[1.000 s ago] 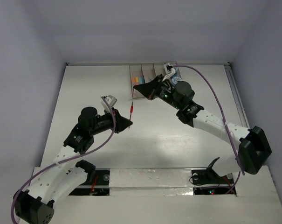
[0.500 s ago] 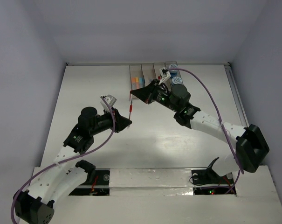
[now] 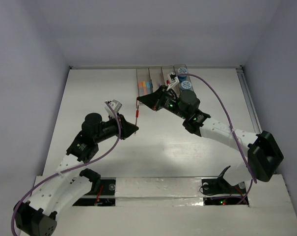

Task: Sort the stationery into containers
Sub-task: Close the pen cap on the pen.

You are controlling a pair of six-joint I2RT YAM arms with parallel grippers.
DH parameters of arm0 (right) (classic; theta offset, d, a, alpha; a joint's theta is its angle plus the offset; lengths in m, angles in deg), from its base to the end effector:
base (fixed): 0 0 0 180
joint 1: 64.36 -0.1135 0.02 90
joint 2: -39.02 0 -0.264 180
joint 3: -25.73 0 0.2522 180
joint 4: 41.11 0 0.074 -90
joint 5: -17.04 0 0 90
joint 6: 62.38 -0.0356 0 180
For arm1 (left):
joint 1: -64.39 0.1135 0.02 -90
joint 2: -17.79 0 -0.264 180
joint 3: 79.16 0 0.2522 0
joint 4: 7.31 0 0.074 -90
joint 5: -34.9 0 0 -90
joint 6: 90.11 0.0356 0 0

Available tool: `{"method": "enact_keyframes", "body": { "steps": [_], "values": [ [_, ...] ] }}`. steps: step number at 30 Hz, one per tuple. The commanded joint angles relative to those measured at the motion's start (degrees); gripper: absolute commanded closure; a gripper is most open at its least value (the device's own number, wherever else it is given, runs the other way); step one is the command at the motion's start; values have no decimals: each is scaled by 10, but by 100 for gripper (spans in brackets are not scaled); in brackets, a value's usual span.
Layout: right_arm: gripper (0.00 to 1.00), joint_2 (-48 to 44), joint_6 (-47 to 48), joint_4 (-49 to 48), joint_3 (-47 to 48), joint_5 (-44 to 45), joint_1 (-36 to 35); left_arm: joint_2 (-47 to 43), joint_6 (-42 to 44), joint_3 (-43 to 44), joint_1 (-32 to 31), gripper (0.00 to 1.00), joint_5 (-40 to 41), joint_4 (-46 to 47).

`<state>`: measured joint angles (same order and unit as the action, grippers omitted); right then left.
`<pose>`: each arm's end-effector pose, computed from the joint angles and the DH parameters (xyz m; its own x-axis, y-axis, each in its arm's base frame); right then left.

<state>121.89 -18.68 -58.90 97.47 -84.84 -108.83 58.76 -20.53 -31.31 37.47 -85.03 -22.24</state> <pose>0.2395 0.2454 0.3394 -0.5439 0.4574 -0.7035 -0.6343 0.3248 0.7016 0.1479 -0.0950 0.3021 -0.4076 -0.1321 -0.9035 0.7370 0.5367 -0.4109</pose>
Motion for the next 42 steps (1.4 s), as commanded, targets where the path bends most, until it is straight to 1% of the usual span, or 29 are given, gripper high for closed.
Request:
{"method": "enact_keyframes", "body": {
  "steps": [1, 11, 19, 24, 28, 31, 37, 42],
  "values": [
    [100, -3, -2, -34, -7, -2, -6, -10, 3, -2, -2, 100, 1, 20],
    [100, -7, -5, -33, -11, -11, -6, -12, 4, 0, -2, 100, 9, 19],
    [100, -3, -14, -35, -37, -20, -39, -17, 1, 0, -2, 100, 21, 18],
    [100, -3, -11, -51, -69, -3, -60, -25, -5, -2, 4, 100, 21, 25],
    [100, -2, -11, -66, -81, -4, -66, -29, -15, -3, 9, 100, 20, 34],
    [100, 1, -5, -60, -82, -14, -71, -25, -11, 4, 9, 100, 23, 34],
    [100, -1, -2, -47, -103, -26, -89, -2, 5, 40, 9, 100, 34, 35],
    [100, -6, 0, -42, -127, -37, -89, 28, 28, 109, 9, 100, 58, 27]
  ]
}}
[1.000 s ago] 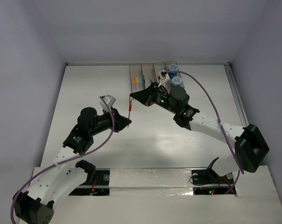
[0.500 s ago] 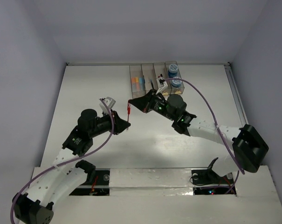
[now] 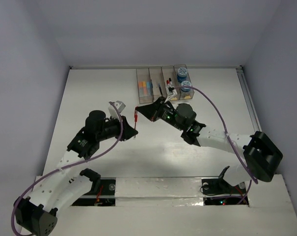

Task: Sort the stationery into containers
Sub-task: Close the pen cap on the pen, then place the pen in the storage box.

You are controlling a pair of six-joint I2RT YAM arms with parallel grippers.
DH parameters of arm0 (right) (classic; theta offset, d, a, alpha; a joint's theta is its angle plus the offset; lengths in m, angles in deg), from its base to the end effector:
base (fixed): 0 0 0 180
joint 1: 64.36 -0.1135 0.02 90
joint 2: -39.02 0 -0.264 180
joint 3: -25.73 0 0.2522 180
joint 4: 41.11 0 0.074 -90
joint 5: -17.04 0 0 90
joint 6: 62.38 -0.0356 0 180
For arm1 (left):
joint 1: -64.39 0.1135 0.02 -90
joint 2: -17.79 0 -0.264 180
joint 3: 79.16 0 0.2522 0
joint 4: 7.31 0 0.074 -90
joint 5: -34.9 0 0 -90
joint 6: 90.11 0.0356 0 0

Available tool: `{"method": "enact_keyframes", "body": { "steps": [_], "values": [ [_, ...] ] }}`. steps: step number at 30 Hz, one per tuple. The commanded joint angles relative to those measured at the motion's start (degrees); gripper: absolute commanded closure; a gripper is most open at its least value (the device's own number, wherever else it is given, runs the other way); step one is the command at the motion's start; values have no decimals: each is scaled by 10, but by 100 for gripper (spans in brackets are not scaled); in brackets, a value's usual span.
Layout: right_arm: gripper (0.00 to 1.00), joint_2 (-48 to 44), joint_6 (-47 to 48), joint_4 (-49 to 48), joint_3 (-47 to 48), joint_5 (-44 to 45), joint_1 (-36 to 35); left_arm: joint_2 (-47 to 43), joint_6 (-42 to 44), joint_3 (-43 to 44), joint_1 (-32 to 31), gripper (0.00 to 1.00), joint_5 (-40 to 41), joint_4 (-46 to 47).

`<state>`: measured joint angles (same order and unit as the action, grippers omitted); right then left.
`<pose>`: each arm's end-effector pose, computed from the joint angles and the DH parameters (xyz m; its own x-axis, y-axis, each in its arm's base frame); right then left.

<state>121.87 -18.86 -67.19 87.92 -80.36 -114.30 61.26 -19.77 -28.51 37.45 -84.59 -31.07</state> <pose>0.2101 0.2570 0.2968 -0.5684 0.4414 -0.6944 -0.6236 0.3195 0.7135 0.1519 -0.0968 0.2967 -0.5137 -0.0674 -0.8553 0.6819 0.5729 -0.4547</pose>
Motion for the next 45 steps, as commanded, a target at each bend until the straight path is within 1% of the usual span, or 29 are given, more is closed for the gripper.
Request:
{"method": "enact_keyframes", "body": {
  "steps": [1, 5, 12, 15, 16, 19, 21, 22, 24, 25, 26, 27, 28, 30, 31, 33, 34, 35, 36, 37, 38, 39, 41, 42, 43, 44, 45],
  "values": [
    [100, -5, 1, 40, -35, -84, -34, 7, 24, 91, 9, 100, 56, 114],
    [100, -4, 7, 48, -44, -92, -39, 39, 38, 132, 9, 100, 69, 111],
    [100, 3, 12, 56, -51, -90, -50, 71, 39, 197, 15, 100, 54, 125],
    [100, -6, 11, 59, -54, -74, -50, 74, 34, 191, 15, 100, 49, 124],
    [100, -8, 18, 66, -50, -52, -50, 74, 30, 185, 15, 100, 48, 123],
    [100, -19, 35, 124, -8, -3, -35, 66, 16, 149, 15, 100, 44, 129],
    [100, -21, 34, 131, 28, 12, -4, 52, 12, 121, 15, 91, 43, 127],
    [100, -19, 30, 134, 41, 18, 10, 47, 10, 113, 15, 79, 44, 124],
    [100, -14, 23, 131, 77, 14, 55, 31, 9, 94, 15, 68, 45, 112],
    [100, -2, 23, 128, 90, 15, 69, 27, 10, 90, 15, 56, 47, 104],
    [100, 4, 24, 126, 102, 16, 83, 15, 16, 84, 15, 50, 51, 101],
    [100, 10, 28, 122, 125, 16, 111, 9, 20, 81, 15, 43, 57, 72],
    [100, 23, 45, 115, 134, 26, 125, 1, 25, 79, 15, 27, 61, 61],
    [100, 40, 60, 113, 157, 36, 152, -27, 37, 71, 15, 17, 80, 38],
    [100, 63, 73, 121, 185, 31, 182, -48, 45, 65, 15, 9, 98, 11],
    [100, 94, 92, 128, 213, 30, 207, -69, 52, 57, 15, 6, 113, 3],
    [100, 115, 107, 144, 236, 26, 228, -79, 45, 50, 15, 1, 122, 7],
    [100, 162, 144, 192, 296, 33, 234, -98, 45, 43, 15, 1, 126, 14],
    [100, 186, 166, 213, 326, 40, 240, -105, 44, 28, 15, 1, 127, 23],
    [100, 213, 209, 229, 357, 42, 252, -110, 38, 21, 15, 1, 133, 36],
    [100, 237, 226, 272, 426, 46, 252, -118, 34, 14, 15, 1, 148, 42],
    [100, 285, 241, 294, 458, 53, 260, -122, 31, -2, 15, 1, 152, 57],
    [100, 330, 281, 339, 523, 57, 267, -115, 37, 1, 15, 1, 155, 47],
    [100, 371, 295, 353, 582, 59, 267, -112, 40, 6, 15, 1, 159, 39],
    [100, 392, 306, 369, 614, 61, 267, -109, 41, 6, 15, 1, 163, 35],
    [100, 414, 327, 415, 649, 62, 267, -105, 45, 6, 15, 1, 168, 32],
    [100, 436, 336, 440, 714, 62, 267, -103, 45, 8, 15, 1, 168, 30]
  ]
}}
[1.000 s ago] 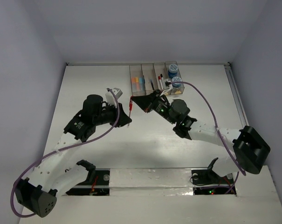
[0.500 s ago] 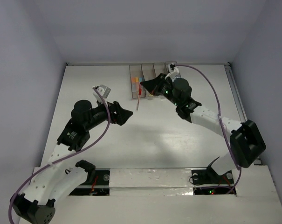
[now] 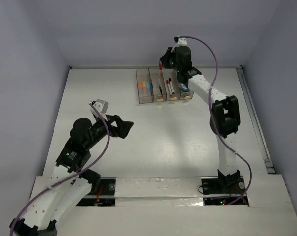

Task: Sort the stationery into containers
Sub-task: Place the pen in the storage box, then reset both arms

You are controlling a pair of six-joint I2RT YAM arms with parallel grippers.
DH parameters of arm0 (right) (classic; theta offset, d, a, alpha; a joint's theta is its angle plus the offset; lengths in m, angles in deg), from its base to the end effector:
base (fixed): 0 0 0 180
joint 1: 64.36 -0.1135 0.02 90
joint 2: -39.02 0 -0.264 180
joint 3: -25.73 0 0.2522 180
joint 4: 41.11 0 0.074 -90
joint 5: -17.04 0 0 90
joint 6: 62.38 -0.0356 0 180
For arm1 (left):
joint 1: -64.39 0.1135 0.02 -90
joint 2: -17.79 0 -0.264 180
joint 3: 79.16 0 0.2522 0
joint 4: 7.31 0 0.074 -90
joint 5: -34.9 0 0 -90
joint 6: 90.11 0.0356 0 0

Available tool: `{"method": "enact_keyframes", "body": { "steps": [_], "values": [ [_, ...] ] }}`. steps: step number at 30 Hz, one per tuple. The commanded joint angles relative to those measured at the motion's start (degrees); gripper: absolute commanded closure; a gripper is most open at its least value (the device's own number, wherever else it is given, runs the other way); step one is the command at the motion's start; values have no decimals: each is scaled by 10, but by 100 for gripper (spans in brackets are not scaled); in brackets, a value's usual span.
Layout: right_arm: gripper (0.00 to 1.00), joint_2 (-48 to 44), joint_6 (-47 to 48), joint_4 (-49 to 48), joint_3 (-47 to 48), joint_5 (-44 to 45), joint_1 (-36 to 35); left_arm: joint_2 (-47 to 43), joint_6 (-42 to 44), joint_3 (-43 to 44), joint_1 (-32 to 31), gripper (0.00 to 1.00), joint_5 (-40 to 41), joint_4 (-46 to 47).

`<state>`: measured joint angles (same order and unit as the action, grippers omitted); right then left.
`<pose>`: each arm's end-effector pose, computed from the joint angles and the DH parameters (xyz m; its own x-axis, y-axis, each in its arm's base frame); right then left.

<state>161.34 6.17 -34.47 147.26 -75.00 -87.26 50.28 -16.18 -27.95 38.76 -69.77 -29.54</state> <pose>0.4803 0.2043 0.3190 -0.2650 0.2848 -0.9212 -0.3486 0.8625 0.3669 0.1263 -0.0706 0.3296 -0.2320 -0.1857 -0.9548 0.6058 0.7404 -0.2912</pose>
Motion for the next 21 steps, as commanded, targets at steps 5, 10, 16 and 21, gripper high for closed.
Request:
{"method": "enact_keyframes", "body": {
  "steps": [5, 10, 16, 21],
  "values": [
    [100, 135, 109, 186, 207, 13, -3, -1, 11, 3, 1, 1, 20, 14],
    [70, 162, 91, 204, 242, -1, -3, -13, 13, 1, 12, 1, 22, 17],
    [2, 138, 83, 208, 280, -29, -3, -16, 12, 1, 12, 1, 20, 17],
    [0, 11, 67, 143, 179, -38, -3, -33, 14, 3, 12, 1, 28, 16]
  ]
}}
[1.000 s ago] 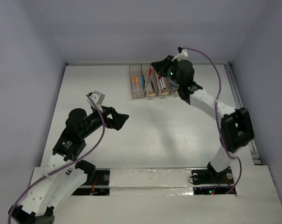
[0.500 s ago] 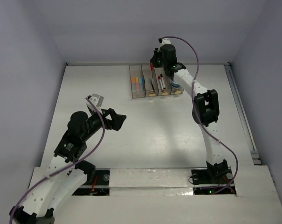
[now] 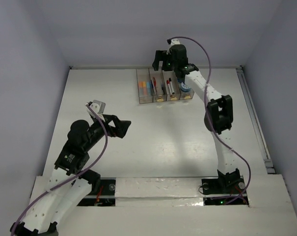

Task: Sort the stationery into containers
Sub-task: Reset both arms

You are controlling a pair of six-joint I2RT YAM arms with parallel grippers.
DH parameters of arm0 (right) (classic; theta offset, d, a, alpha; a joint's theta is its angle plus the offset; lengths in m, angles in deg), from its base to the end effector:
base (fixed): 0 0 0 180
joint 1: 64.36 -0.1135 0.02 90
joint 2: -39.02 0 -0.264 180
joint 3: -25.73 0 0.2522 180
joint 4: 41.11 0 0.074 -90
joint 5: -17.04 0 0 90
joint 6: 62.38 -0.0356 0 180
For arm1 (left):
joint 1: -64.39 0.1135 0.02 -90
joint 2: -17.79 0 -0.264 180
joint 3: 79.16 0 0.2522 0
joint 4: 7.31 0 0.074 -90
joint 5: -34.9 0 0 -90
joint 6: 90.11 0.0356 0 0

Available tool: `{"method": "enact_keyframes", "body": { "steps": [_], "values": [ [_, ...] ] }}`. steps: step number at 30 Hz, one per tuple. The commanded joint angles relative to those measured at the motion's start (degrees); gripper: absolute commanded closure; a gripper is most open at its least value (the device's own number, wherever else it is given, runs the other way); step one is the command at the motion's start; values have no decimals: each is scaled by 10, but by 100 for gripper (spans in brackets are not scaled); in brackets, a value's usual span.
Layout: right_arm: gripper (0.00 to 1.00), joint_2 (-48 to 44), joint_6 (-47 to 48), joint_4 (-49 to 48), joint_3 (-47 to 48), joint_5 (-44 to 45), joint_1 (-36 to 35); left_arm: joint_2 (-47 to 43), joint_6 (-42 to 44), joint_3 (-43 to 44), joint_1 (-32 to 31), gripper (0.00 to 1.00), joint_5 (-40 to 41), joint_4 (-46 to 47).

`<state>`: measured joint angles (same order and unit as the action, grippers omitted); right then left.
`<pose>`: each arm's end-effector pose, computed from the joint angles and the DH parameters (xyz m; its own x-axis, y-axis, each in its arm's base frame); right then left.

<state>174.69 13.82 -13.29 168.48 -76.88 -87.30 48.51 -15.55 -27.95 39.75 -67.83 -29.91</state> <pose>0.5162 0.2211 0.2903 -0.4235 0.0792 -0.9024 -0.3570 0.9010 0.2466 0.1221 -0.0646 0.3326 -0.1938 -0.1968 -0.9611 0.5760 0.7702 -0.2739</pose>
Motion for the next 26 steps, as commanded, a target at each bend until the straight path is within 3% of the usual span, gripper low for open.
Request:
{"method": "enact_keyframes", "body": {
  "steps": [1, 3, 4, 5, 7, 8, 11, 12, 15, 20, 26],
  "values": [
    [0, -198, -13, -88, -118, -21, -3, -20, 6, 4, 2, 1, 12, 20],
    [0, -294, -32, -176, -231, -1, -3, -34, 2, 6, 2, 1, 18, 23],
    [0, -347, -38, -206, -353, 13, -3, -39, 1, 6, 2, 1, 21, 28],
    [0, -453, -43, -252, -409, 35, -3, -49, 0, 6, 2, 1, 26, 31],
    [0, -558, -47, -273, -505, 66, -3, -56, -1, 11, 2, 1, 37, 37],
    [0, -664, -50, -278, -585, 89, -3, -59, -3, 15, 2, 1, 52, 40],
    [0, -817, -64, -280, -711, 130, -3, -58, -1, 44, 2, 1, 67, 56],
    [0, -907, -70, -277, -733, 148, -3, -58, 0, 64, 2, 1, 72, 60],
    [0, -1048, -82, -239, -790, 215, -3, -58, 6, 104, 2, 1, 82, 83],
    [0, -1160, -89, -169, -821, 298, -3, -61, 30, 159, 7, 1, 121, 85],
    [0, -1157, -83, -141, -821, 288, -3, -25, 10, 194, 7, 1, 186, 48]
  ]
}}
